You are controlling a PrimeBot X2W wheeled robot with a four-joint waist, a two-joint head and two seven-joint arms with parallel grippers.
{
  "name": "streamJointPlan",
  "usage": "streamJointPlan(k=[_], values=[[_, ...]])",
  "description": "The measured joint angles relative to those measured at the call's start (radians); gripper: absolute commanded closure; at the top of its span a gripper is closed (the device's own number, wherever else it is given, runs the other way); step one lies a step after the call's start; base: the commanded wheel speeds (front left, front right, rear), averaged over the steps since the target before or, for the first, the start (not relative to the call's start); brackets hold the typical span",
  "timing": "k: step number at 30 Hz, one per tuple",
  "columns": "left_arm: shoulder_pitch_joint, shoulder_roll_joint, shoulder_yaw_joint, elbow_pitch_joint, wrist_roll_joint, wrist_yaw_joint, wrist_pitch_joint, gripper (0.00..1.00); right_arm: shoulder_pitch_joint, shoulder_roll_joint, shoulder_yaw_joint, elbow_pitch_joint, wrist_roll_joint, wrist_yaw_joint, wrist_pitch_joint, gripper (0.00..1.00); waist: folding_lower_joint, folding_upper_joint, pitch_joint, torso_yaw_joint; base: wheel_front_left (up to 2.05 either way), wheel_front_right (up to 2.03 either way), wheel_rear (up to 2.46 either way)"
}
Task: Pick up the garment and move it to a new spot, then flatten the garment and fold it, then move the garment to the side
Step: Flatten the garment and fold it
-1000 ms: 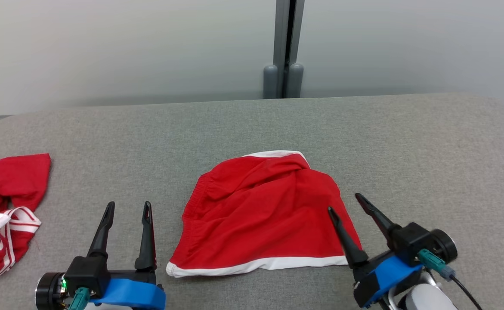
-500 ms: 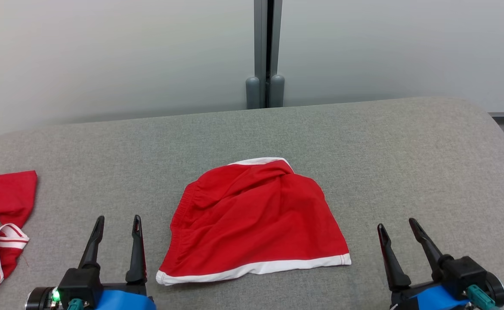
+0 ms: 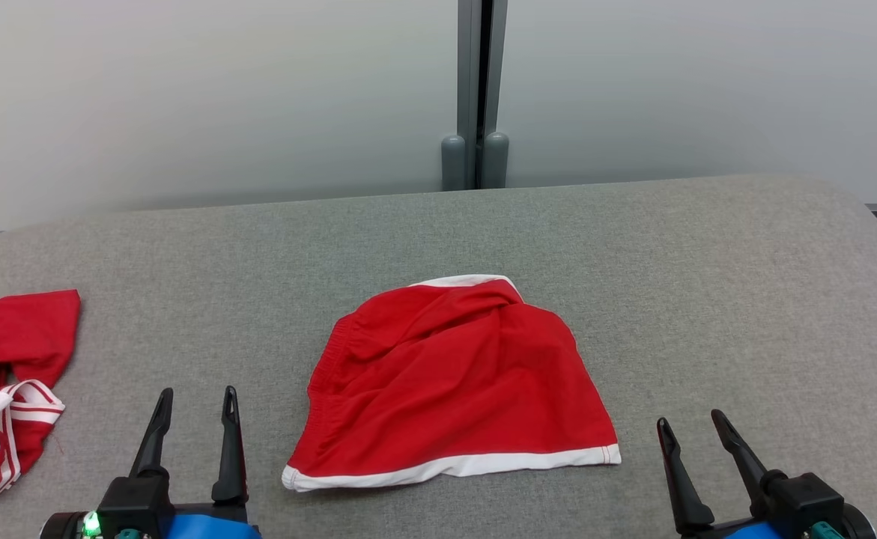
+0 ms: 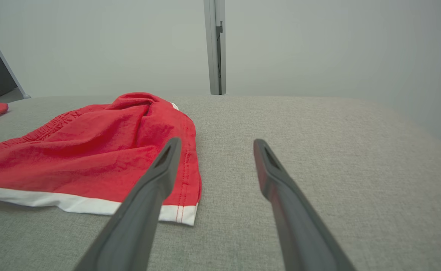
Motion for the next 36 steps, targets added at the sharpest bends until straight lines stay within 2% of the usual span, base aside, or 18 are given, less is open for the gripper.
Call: streamJointPlan(k=[9, 16, 25, 36], values=[[0.0, 0.0, -0.004, 0.014, 0.0, -0.002, 0.0, 0.0, -0.003, 0.002, -0.002, 0.014, 0.0, 0.0, 0.0, 0.0, 0.0, 0.0, 0.004, 0.007, 0.0, 0.0, 0.0], [-0.008, 0.005, -0.028, 0.043, -0.009, -0.028, 0.0, 0.0, -0.011, 0.003, -0.003, 0.042, 0.0, 0.0, 0.0, 0.0, 0.0, 0.0, 0.013, 0.006, 0.0, 0.0, 0.0], [-0.047, 0.032, -0.139, 0.149, -0.047, -0.054, 0.0, 0.0, -0.09, 0.004, 0.025, 0.122, 0.01, 0.0, 0.0, 0.0, 0.0, 0.0, 0.045, 0.003, 0.0, 0.0, 0.0], [-0.119, 0.077, -0.306, 0.312, -0.131, -0.056, 0.0, 0.0, -0.207, 0.005, 0.071, 0.33, 0.037, 0.0, 0.0, 0.0, 0.0001, 0.0, 0.086, 0.02, 0.0, 0.0, 0.0]])
